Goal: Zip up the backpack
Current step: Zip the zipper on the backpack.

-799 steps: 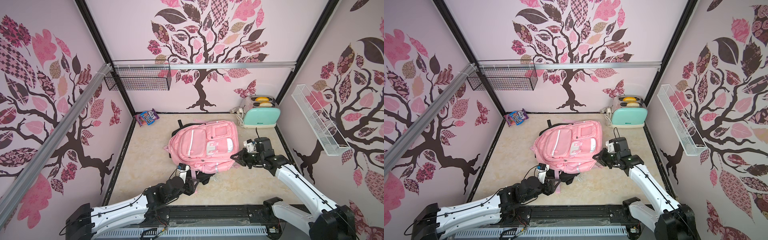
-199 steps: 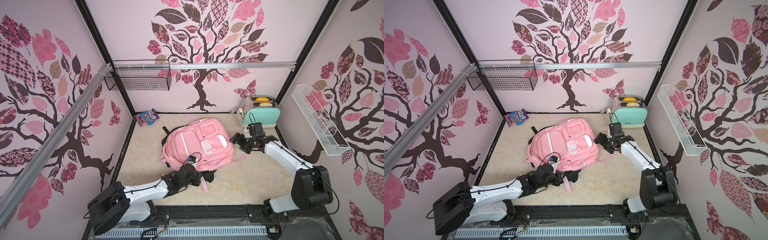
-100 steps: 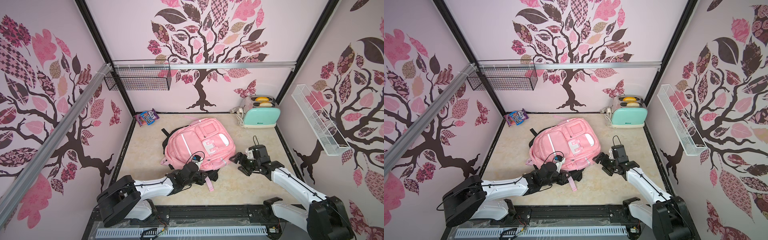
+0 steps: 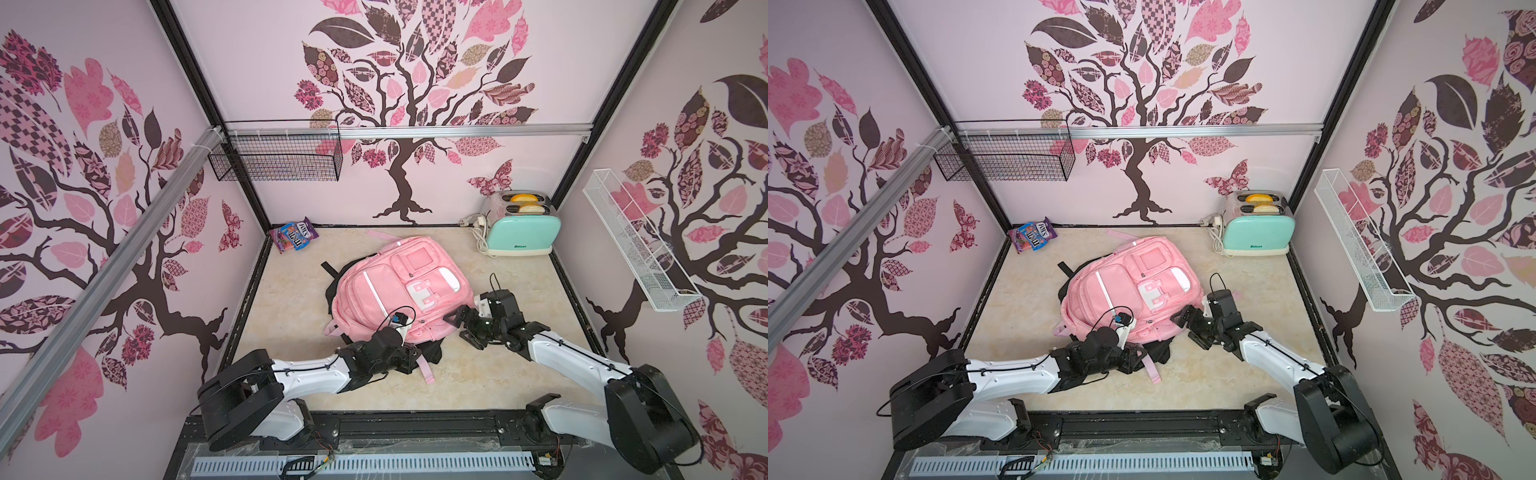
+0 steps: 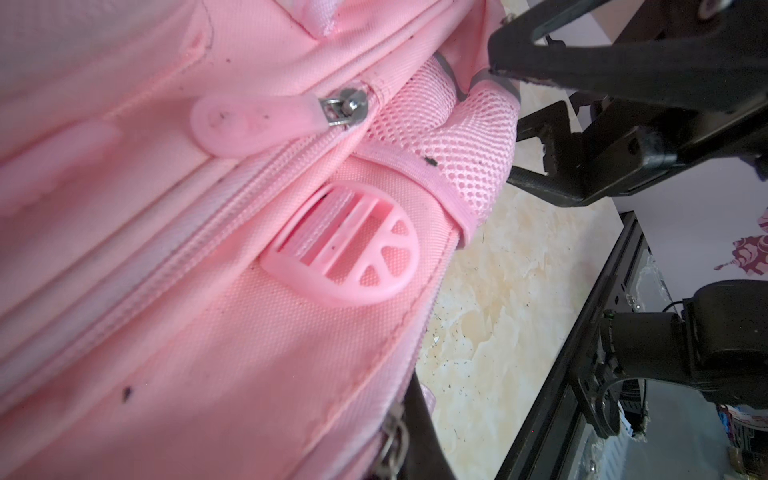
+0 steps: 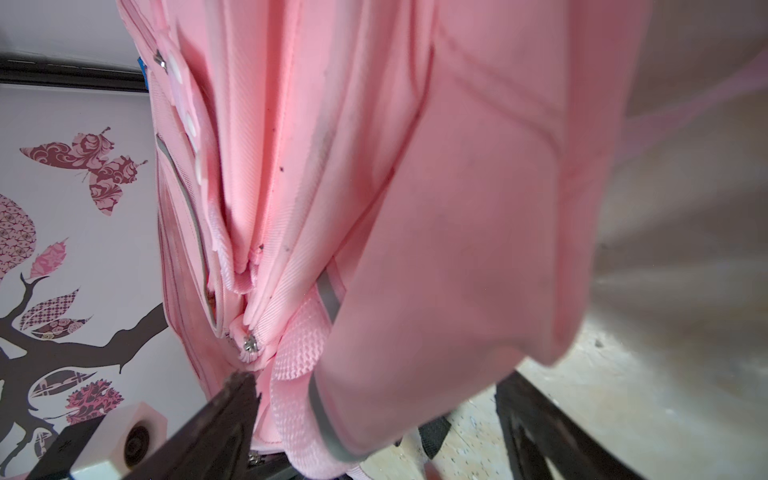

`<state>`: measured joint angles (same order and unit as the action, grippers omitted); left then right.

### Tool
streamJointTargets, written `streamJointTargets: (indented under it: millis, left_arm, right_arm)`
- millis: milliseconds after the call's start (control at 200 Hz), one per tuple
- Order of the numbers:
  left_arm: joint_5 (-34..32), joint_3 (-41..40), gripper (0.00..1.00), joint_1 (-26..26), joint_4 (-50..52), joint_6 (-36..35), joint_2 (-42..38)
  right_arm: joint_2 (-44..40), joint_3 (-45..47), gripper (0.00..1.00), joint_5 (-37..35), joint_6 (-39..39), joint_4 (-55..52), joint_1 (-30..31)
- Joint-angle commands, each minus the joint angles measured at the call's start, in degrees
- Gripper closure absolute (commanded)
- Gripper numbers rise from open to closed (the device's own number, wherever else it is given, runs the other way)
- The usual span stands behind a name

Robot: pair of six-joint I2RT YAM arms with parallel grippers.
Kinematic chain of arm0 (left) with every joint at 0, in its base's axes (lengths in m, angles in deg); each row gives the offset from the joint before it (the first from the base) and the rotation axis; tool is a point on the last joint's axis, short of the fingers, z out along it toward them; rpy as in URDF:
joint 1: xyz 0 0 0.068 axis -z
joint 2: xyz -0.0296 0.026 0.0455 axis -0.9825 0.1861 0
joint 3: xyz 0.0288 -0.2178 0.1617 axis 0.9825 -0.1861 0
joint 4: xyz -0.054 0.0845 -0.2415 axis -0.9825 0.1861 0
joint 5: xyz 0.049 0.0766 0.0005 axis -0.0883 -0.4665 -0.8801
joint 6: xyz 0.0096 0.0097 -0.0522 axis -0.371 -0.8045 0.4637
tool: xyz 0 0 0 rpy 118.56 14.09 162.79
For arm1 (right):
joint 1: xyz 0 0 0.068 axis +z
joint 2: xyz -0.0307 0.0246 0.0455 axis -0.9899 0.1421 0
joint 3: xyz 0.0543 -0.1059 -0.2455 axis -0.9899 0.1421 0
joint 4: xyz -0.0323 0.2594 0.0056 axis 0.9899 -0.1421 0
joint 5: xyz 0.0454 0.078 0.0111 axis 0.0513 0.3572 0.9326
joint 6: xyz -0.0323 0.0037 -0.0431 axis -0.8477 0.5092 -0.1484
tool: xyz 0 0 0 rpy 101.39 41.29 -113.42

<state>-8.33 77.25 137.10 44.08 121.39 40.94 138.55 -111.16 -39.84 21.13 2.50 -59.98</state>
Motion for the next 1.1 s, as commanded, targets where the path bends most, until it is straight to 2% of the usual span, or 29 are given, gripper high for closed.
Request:
streamJointTargets:
  millis: [0,105,150,210,380,780,1095]
  left_arm:
    - [-0.1,0.5,1.00,0.6,-2.0,-0.1,0.2]
    - [-0.2,0.3,1.00,0.6,-2.0,-0.2,-0.1]
    - [-0.4,0.2,1.00,0.6,-1.8,-0.2,-0.3]
    - [-0.5,0.4,1.00,0.6,-1.4,-0.4,-0.5]
    - [-1.0,0.4,1.00,0.4,0.2,-0.7,-1.8]
    - [-5.4,-1.4,1.00,-2.2,11.7,-1.0,-10.8]
    - [-7.0,-1.7,1.00,-2.9,16.3,-0.4,-11.8]
  right_arm:
    - [0.5,-2.0,0.13,-1.4,-0.4,2.0,0.1]
    - [0.4,-3.4,0.23,-3.1,-1.6,1.5,0.1]
    - [0.8,-4.2,0.31,-3.7,-2.1,1.2,0.1]
    - [1.6,-5.4,0.47,-4.3,-2.6,0.9,0.1]
    - [4.9,-8.7,1.00,-5.2,-3.2,0.7,0.0]
    - [5.0,-16.5,1.00,-12.1,-6.4,-6.7,-3.1]
    - [9.5,-21.2,1.00,-13.1,-8.2,-7.9,-5.2]
